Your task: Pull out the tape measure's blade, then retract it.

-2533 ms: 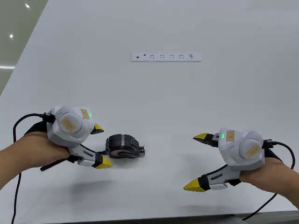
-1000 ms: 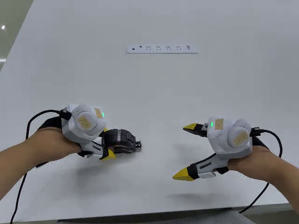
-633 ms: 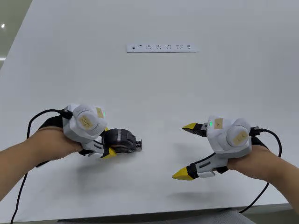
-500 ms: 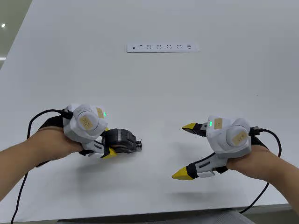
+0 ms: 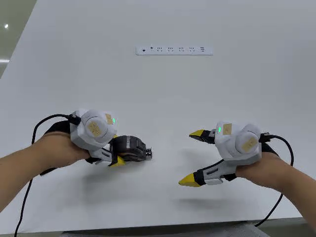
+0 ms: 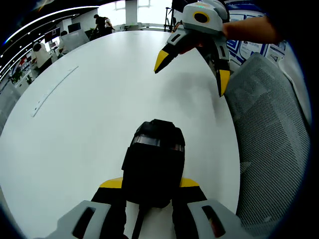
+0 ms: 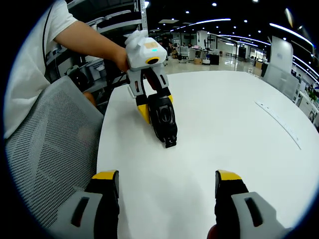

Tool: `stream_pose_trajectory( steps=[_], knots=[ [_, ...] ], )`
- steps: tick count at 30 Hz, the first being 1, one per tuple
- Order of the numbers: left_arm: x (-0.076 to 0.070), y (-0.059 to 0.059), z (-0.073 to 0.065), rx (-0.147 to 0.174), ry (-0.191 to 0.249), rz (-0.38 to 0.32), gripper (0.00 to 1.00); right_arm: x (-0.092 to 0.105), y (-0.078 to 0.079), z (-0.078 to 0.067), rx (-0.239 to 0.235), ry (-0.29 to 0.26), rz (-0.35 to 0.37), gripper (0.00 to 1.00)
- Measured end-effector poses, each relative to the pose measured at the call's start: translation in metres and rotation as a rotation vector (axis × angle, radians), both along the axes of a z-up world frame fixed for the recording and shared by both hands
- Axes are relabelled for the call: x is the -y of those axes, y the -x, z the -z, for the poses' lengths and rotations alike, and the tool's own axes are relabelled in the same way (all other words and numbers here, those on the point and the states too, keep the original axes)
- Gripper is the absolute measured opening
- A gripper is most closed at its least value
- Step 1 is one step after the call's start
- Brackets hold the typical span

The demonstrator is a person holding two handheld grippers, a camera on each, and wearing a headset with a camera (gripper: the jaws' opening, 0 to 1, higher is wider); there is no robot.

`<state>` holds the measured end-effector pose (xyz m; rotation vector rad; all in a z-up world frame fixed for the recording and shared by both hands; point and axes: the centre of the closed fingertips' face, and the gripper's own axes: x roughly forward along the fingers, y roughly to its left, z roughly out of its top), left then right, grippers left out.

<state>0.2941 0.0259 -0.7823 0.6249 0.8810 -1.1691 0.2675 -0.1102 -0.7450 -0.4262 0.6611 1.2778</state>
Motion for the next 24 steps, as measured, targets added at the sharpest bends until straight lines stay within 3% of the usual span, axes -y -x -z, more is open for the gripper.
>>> stream_pose_trajectory(
  steps=[4, 24],
  knots=[
    [-0.001, 0.0, 0.0, 0.0, -0.007, 0.004, 0.33, -0.007, -0.003, 0.0, 0.003, -0.019, -0.007, 0.67],
    [0.0, 0.001, 0.0, -0.001, -0.014, 0.011, 0.33, -0.031, -0.018, 0.016, 0.028, -0.021, -0.031, 0.51]
  ],
)
